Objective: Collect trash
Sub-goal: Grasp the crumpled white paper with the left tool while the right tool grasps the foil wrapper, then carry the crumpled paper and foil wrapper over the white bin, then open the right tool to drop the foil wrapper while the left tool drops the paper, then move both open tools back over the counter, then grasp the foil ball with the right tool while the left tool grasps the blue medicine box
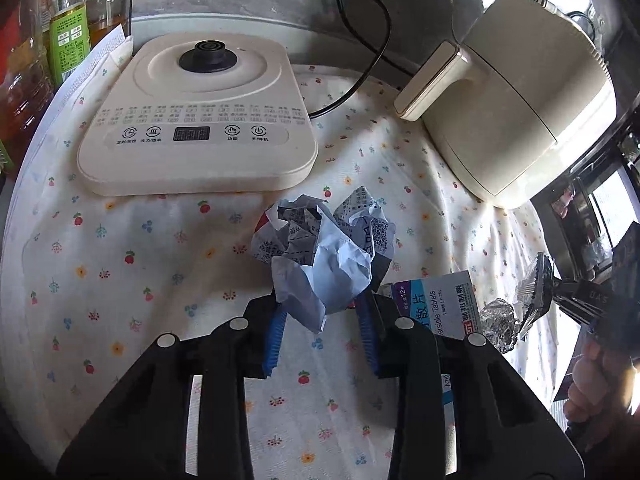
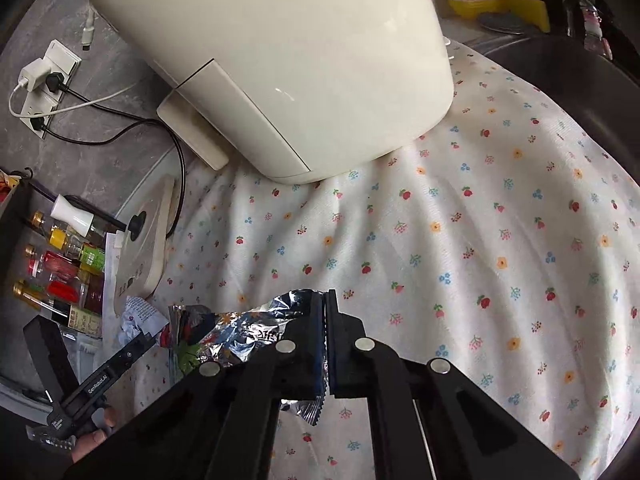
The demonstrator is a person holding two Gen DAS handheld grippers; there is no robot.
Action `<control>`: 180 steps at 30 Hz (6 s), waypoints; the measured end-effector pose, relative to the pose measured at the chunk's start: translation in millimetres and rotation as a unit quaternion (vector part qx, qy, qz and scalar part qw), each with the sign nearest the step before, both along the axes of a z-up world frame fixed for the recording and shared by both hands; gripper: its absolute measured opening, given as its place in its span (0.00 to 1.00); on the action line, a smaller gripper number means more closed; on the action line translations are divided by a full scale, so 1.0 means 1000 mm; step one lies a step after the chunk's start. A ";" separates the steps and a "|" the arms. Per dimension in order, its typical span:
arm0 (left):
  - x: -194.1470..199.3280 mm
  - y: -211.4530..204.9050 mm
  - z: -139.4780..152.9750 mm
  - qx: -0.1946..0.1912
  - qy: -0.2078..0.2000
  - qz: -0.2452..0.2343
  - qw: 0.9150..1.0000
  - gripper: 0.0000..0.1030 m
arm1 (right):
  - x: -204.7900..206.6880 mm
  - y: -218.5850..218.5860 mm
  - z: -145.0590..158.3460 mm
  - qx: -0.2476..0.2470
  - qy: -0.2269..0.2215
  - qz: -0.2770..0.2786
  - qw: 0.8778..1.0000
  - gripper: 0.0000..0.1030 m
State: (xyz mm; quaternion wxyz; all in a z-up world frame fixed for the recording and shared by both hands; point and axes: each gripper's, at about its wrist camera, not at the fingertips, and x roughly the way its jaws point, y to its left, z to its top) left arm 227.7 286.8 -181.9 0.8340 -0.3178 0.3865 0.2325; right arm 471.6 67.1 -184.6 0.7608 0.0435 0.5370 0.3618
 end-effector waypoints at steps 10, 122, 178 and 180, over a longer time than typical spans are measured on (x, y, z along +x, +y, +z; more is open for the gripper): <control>-0.007 -0.010 0.019 0.027 -0.033 -0.050 0.998 0.29 | -0.033 -0.071 0.016 0.005 -0.026 -0.104 0.994 0.02; -0.010 -0.265 0.056 0.048 -0.051 -0.200 0.977 0.93 | -0.172 -0.358 0.036 -0.016 -0.122 -0.232 0.965 0.92; -0.070 -0.033 0.015 0.057 -0.033 -0.054 0.996 0.66 | -0.144 -0.014 0.002 -0.054 -0.122 -0.017 0.991 0.77; -0.075 -0.034 0.017 0.059 -0.034 -0.053 0.996 0.66 | -0.140 -0.002 -0.001 -0.057 -0.122 -0.007 0.991 0.77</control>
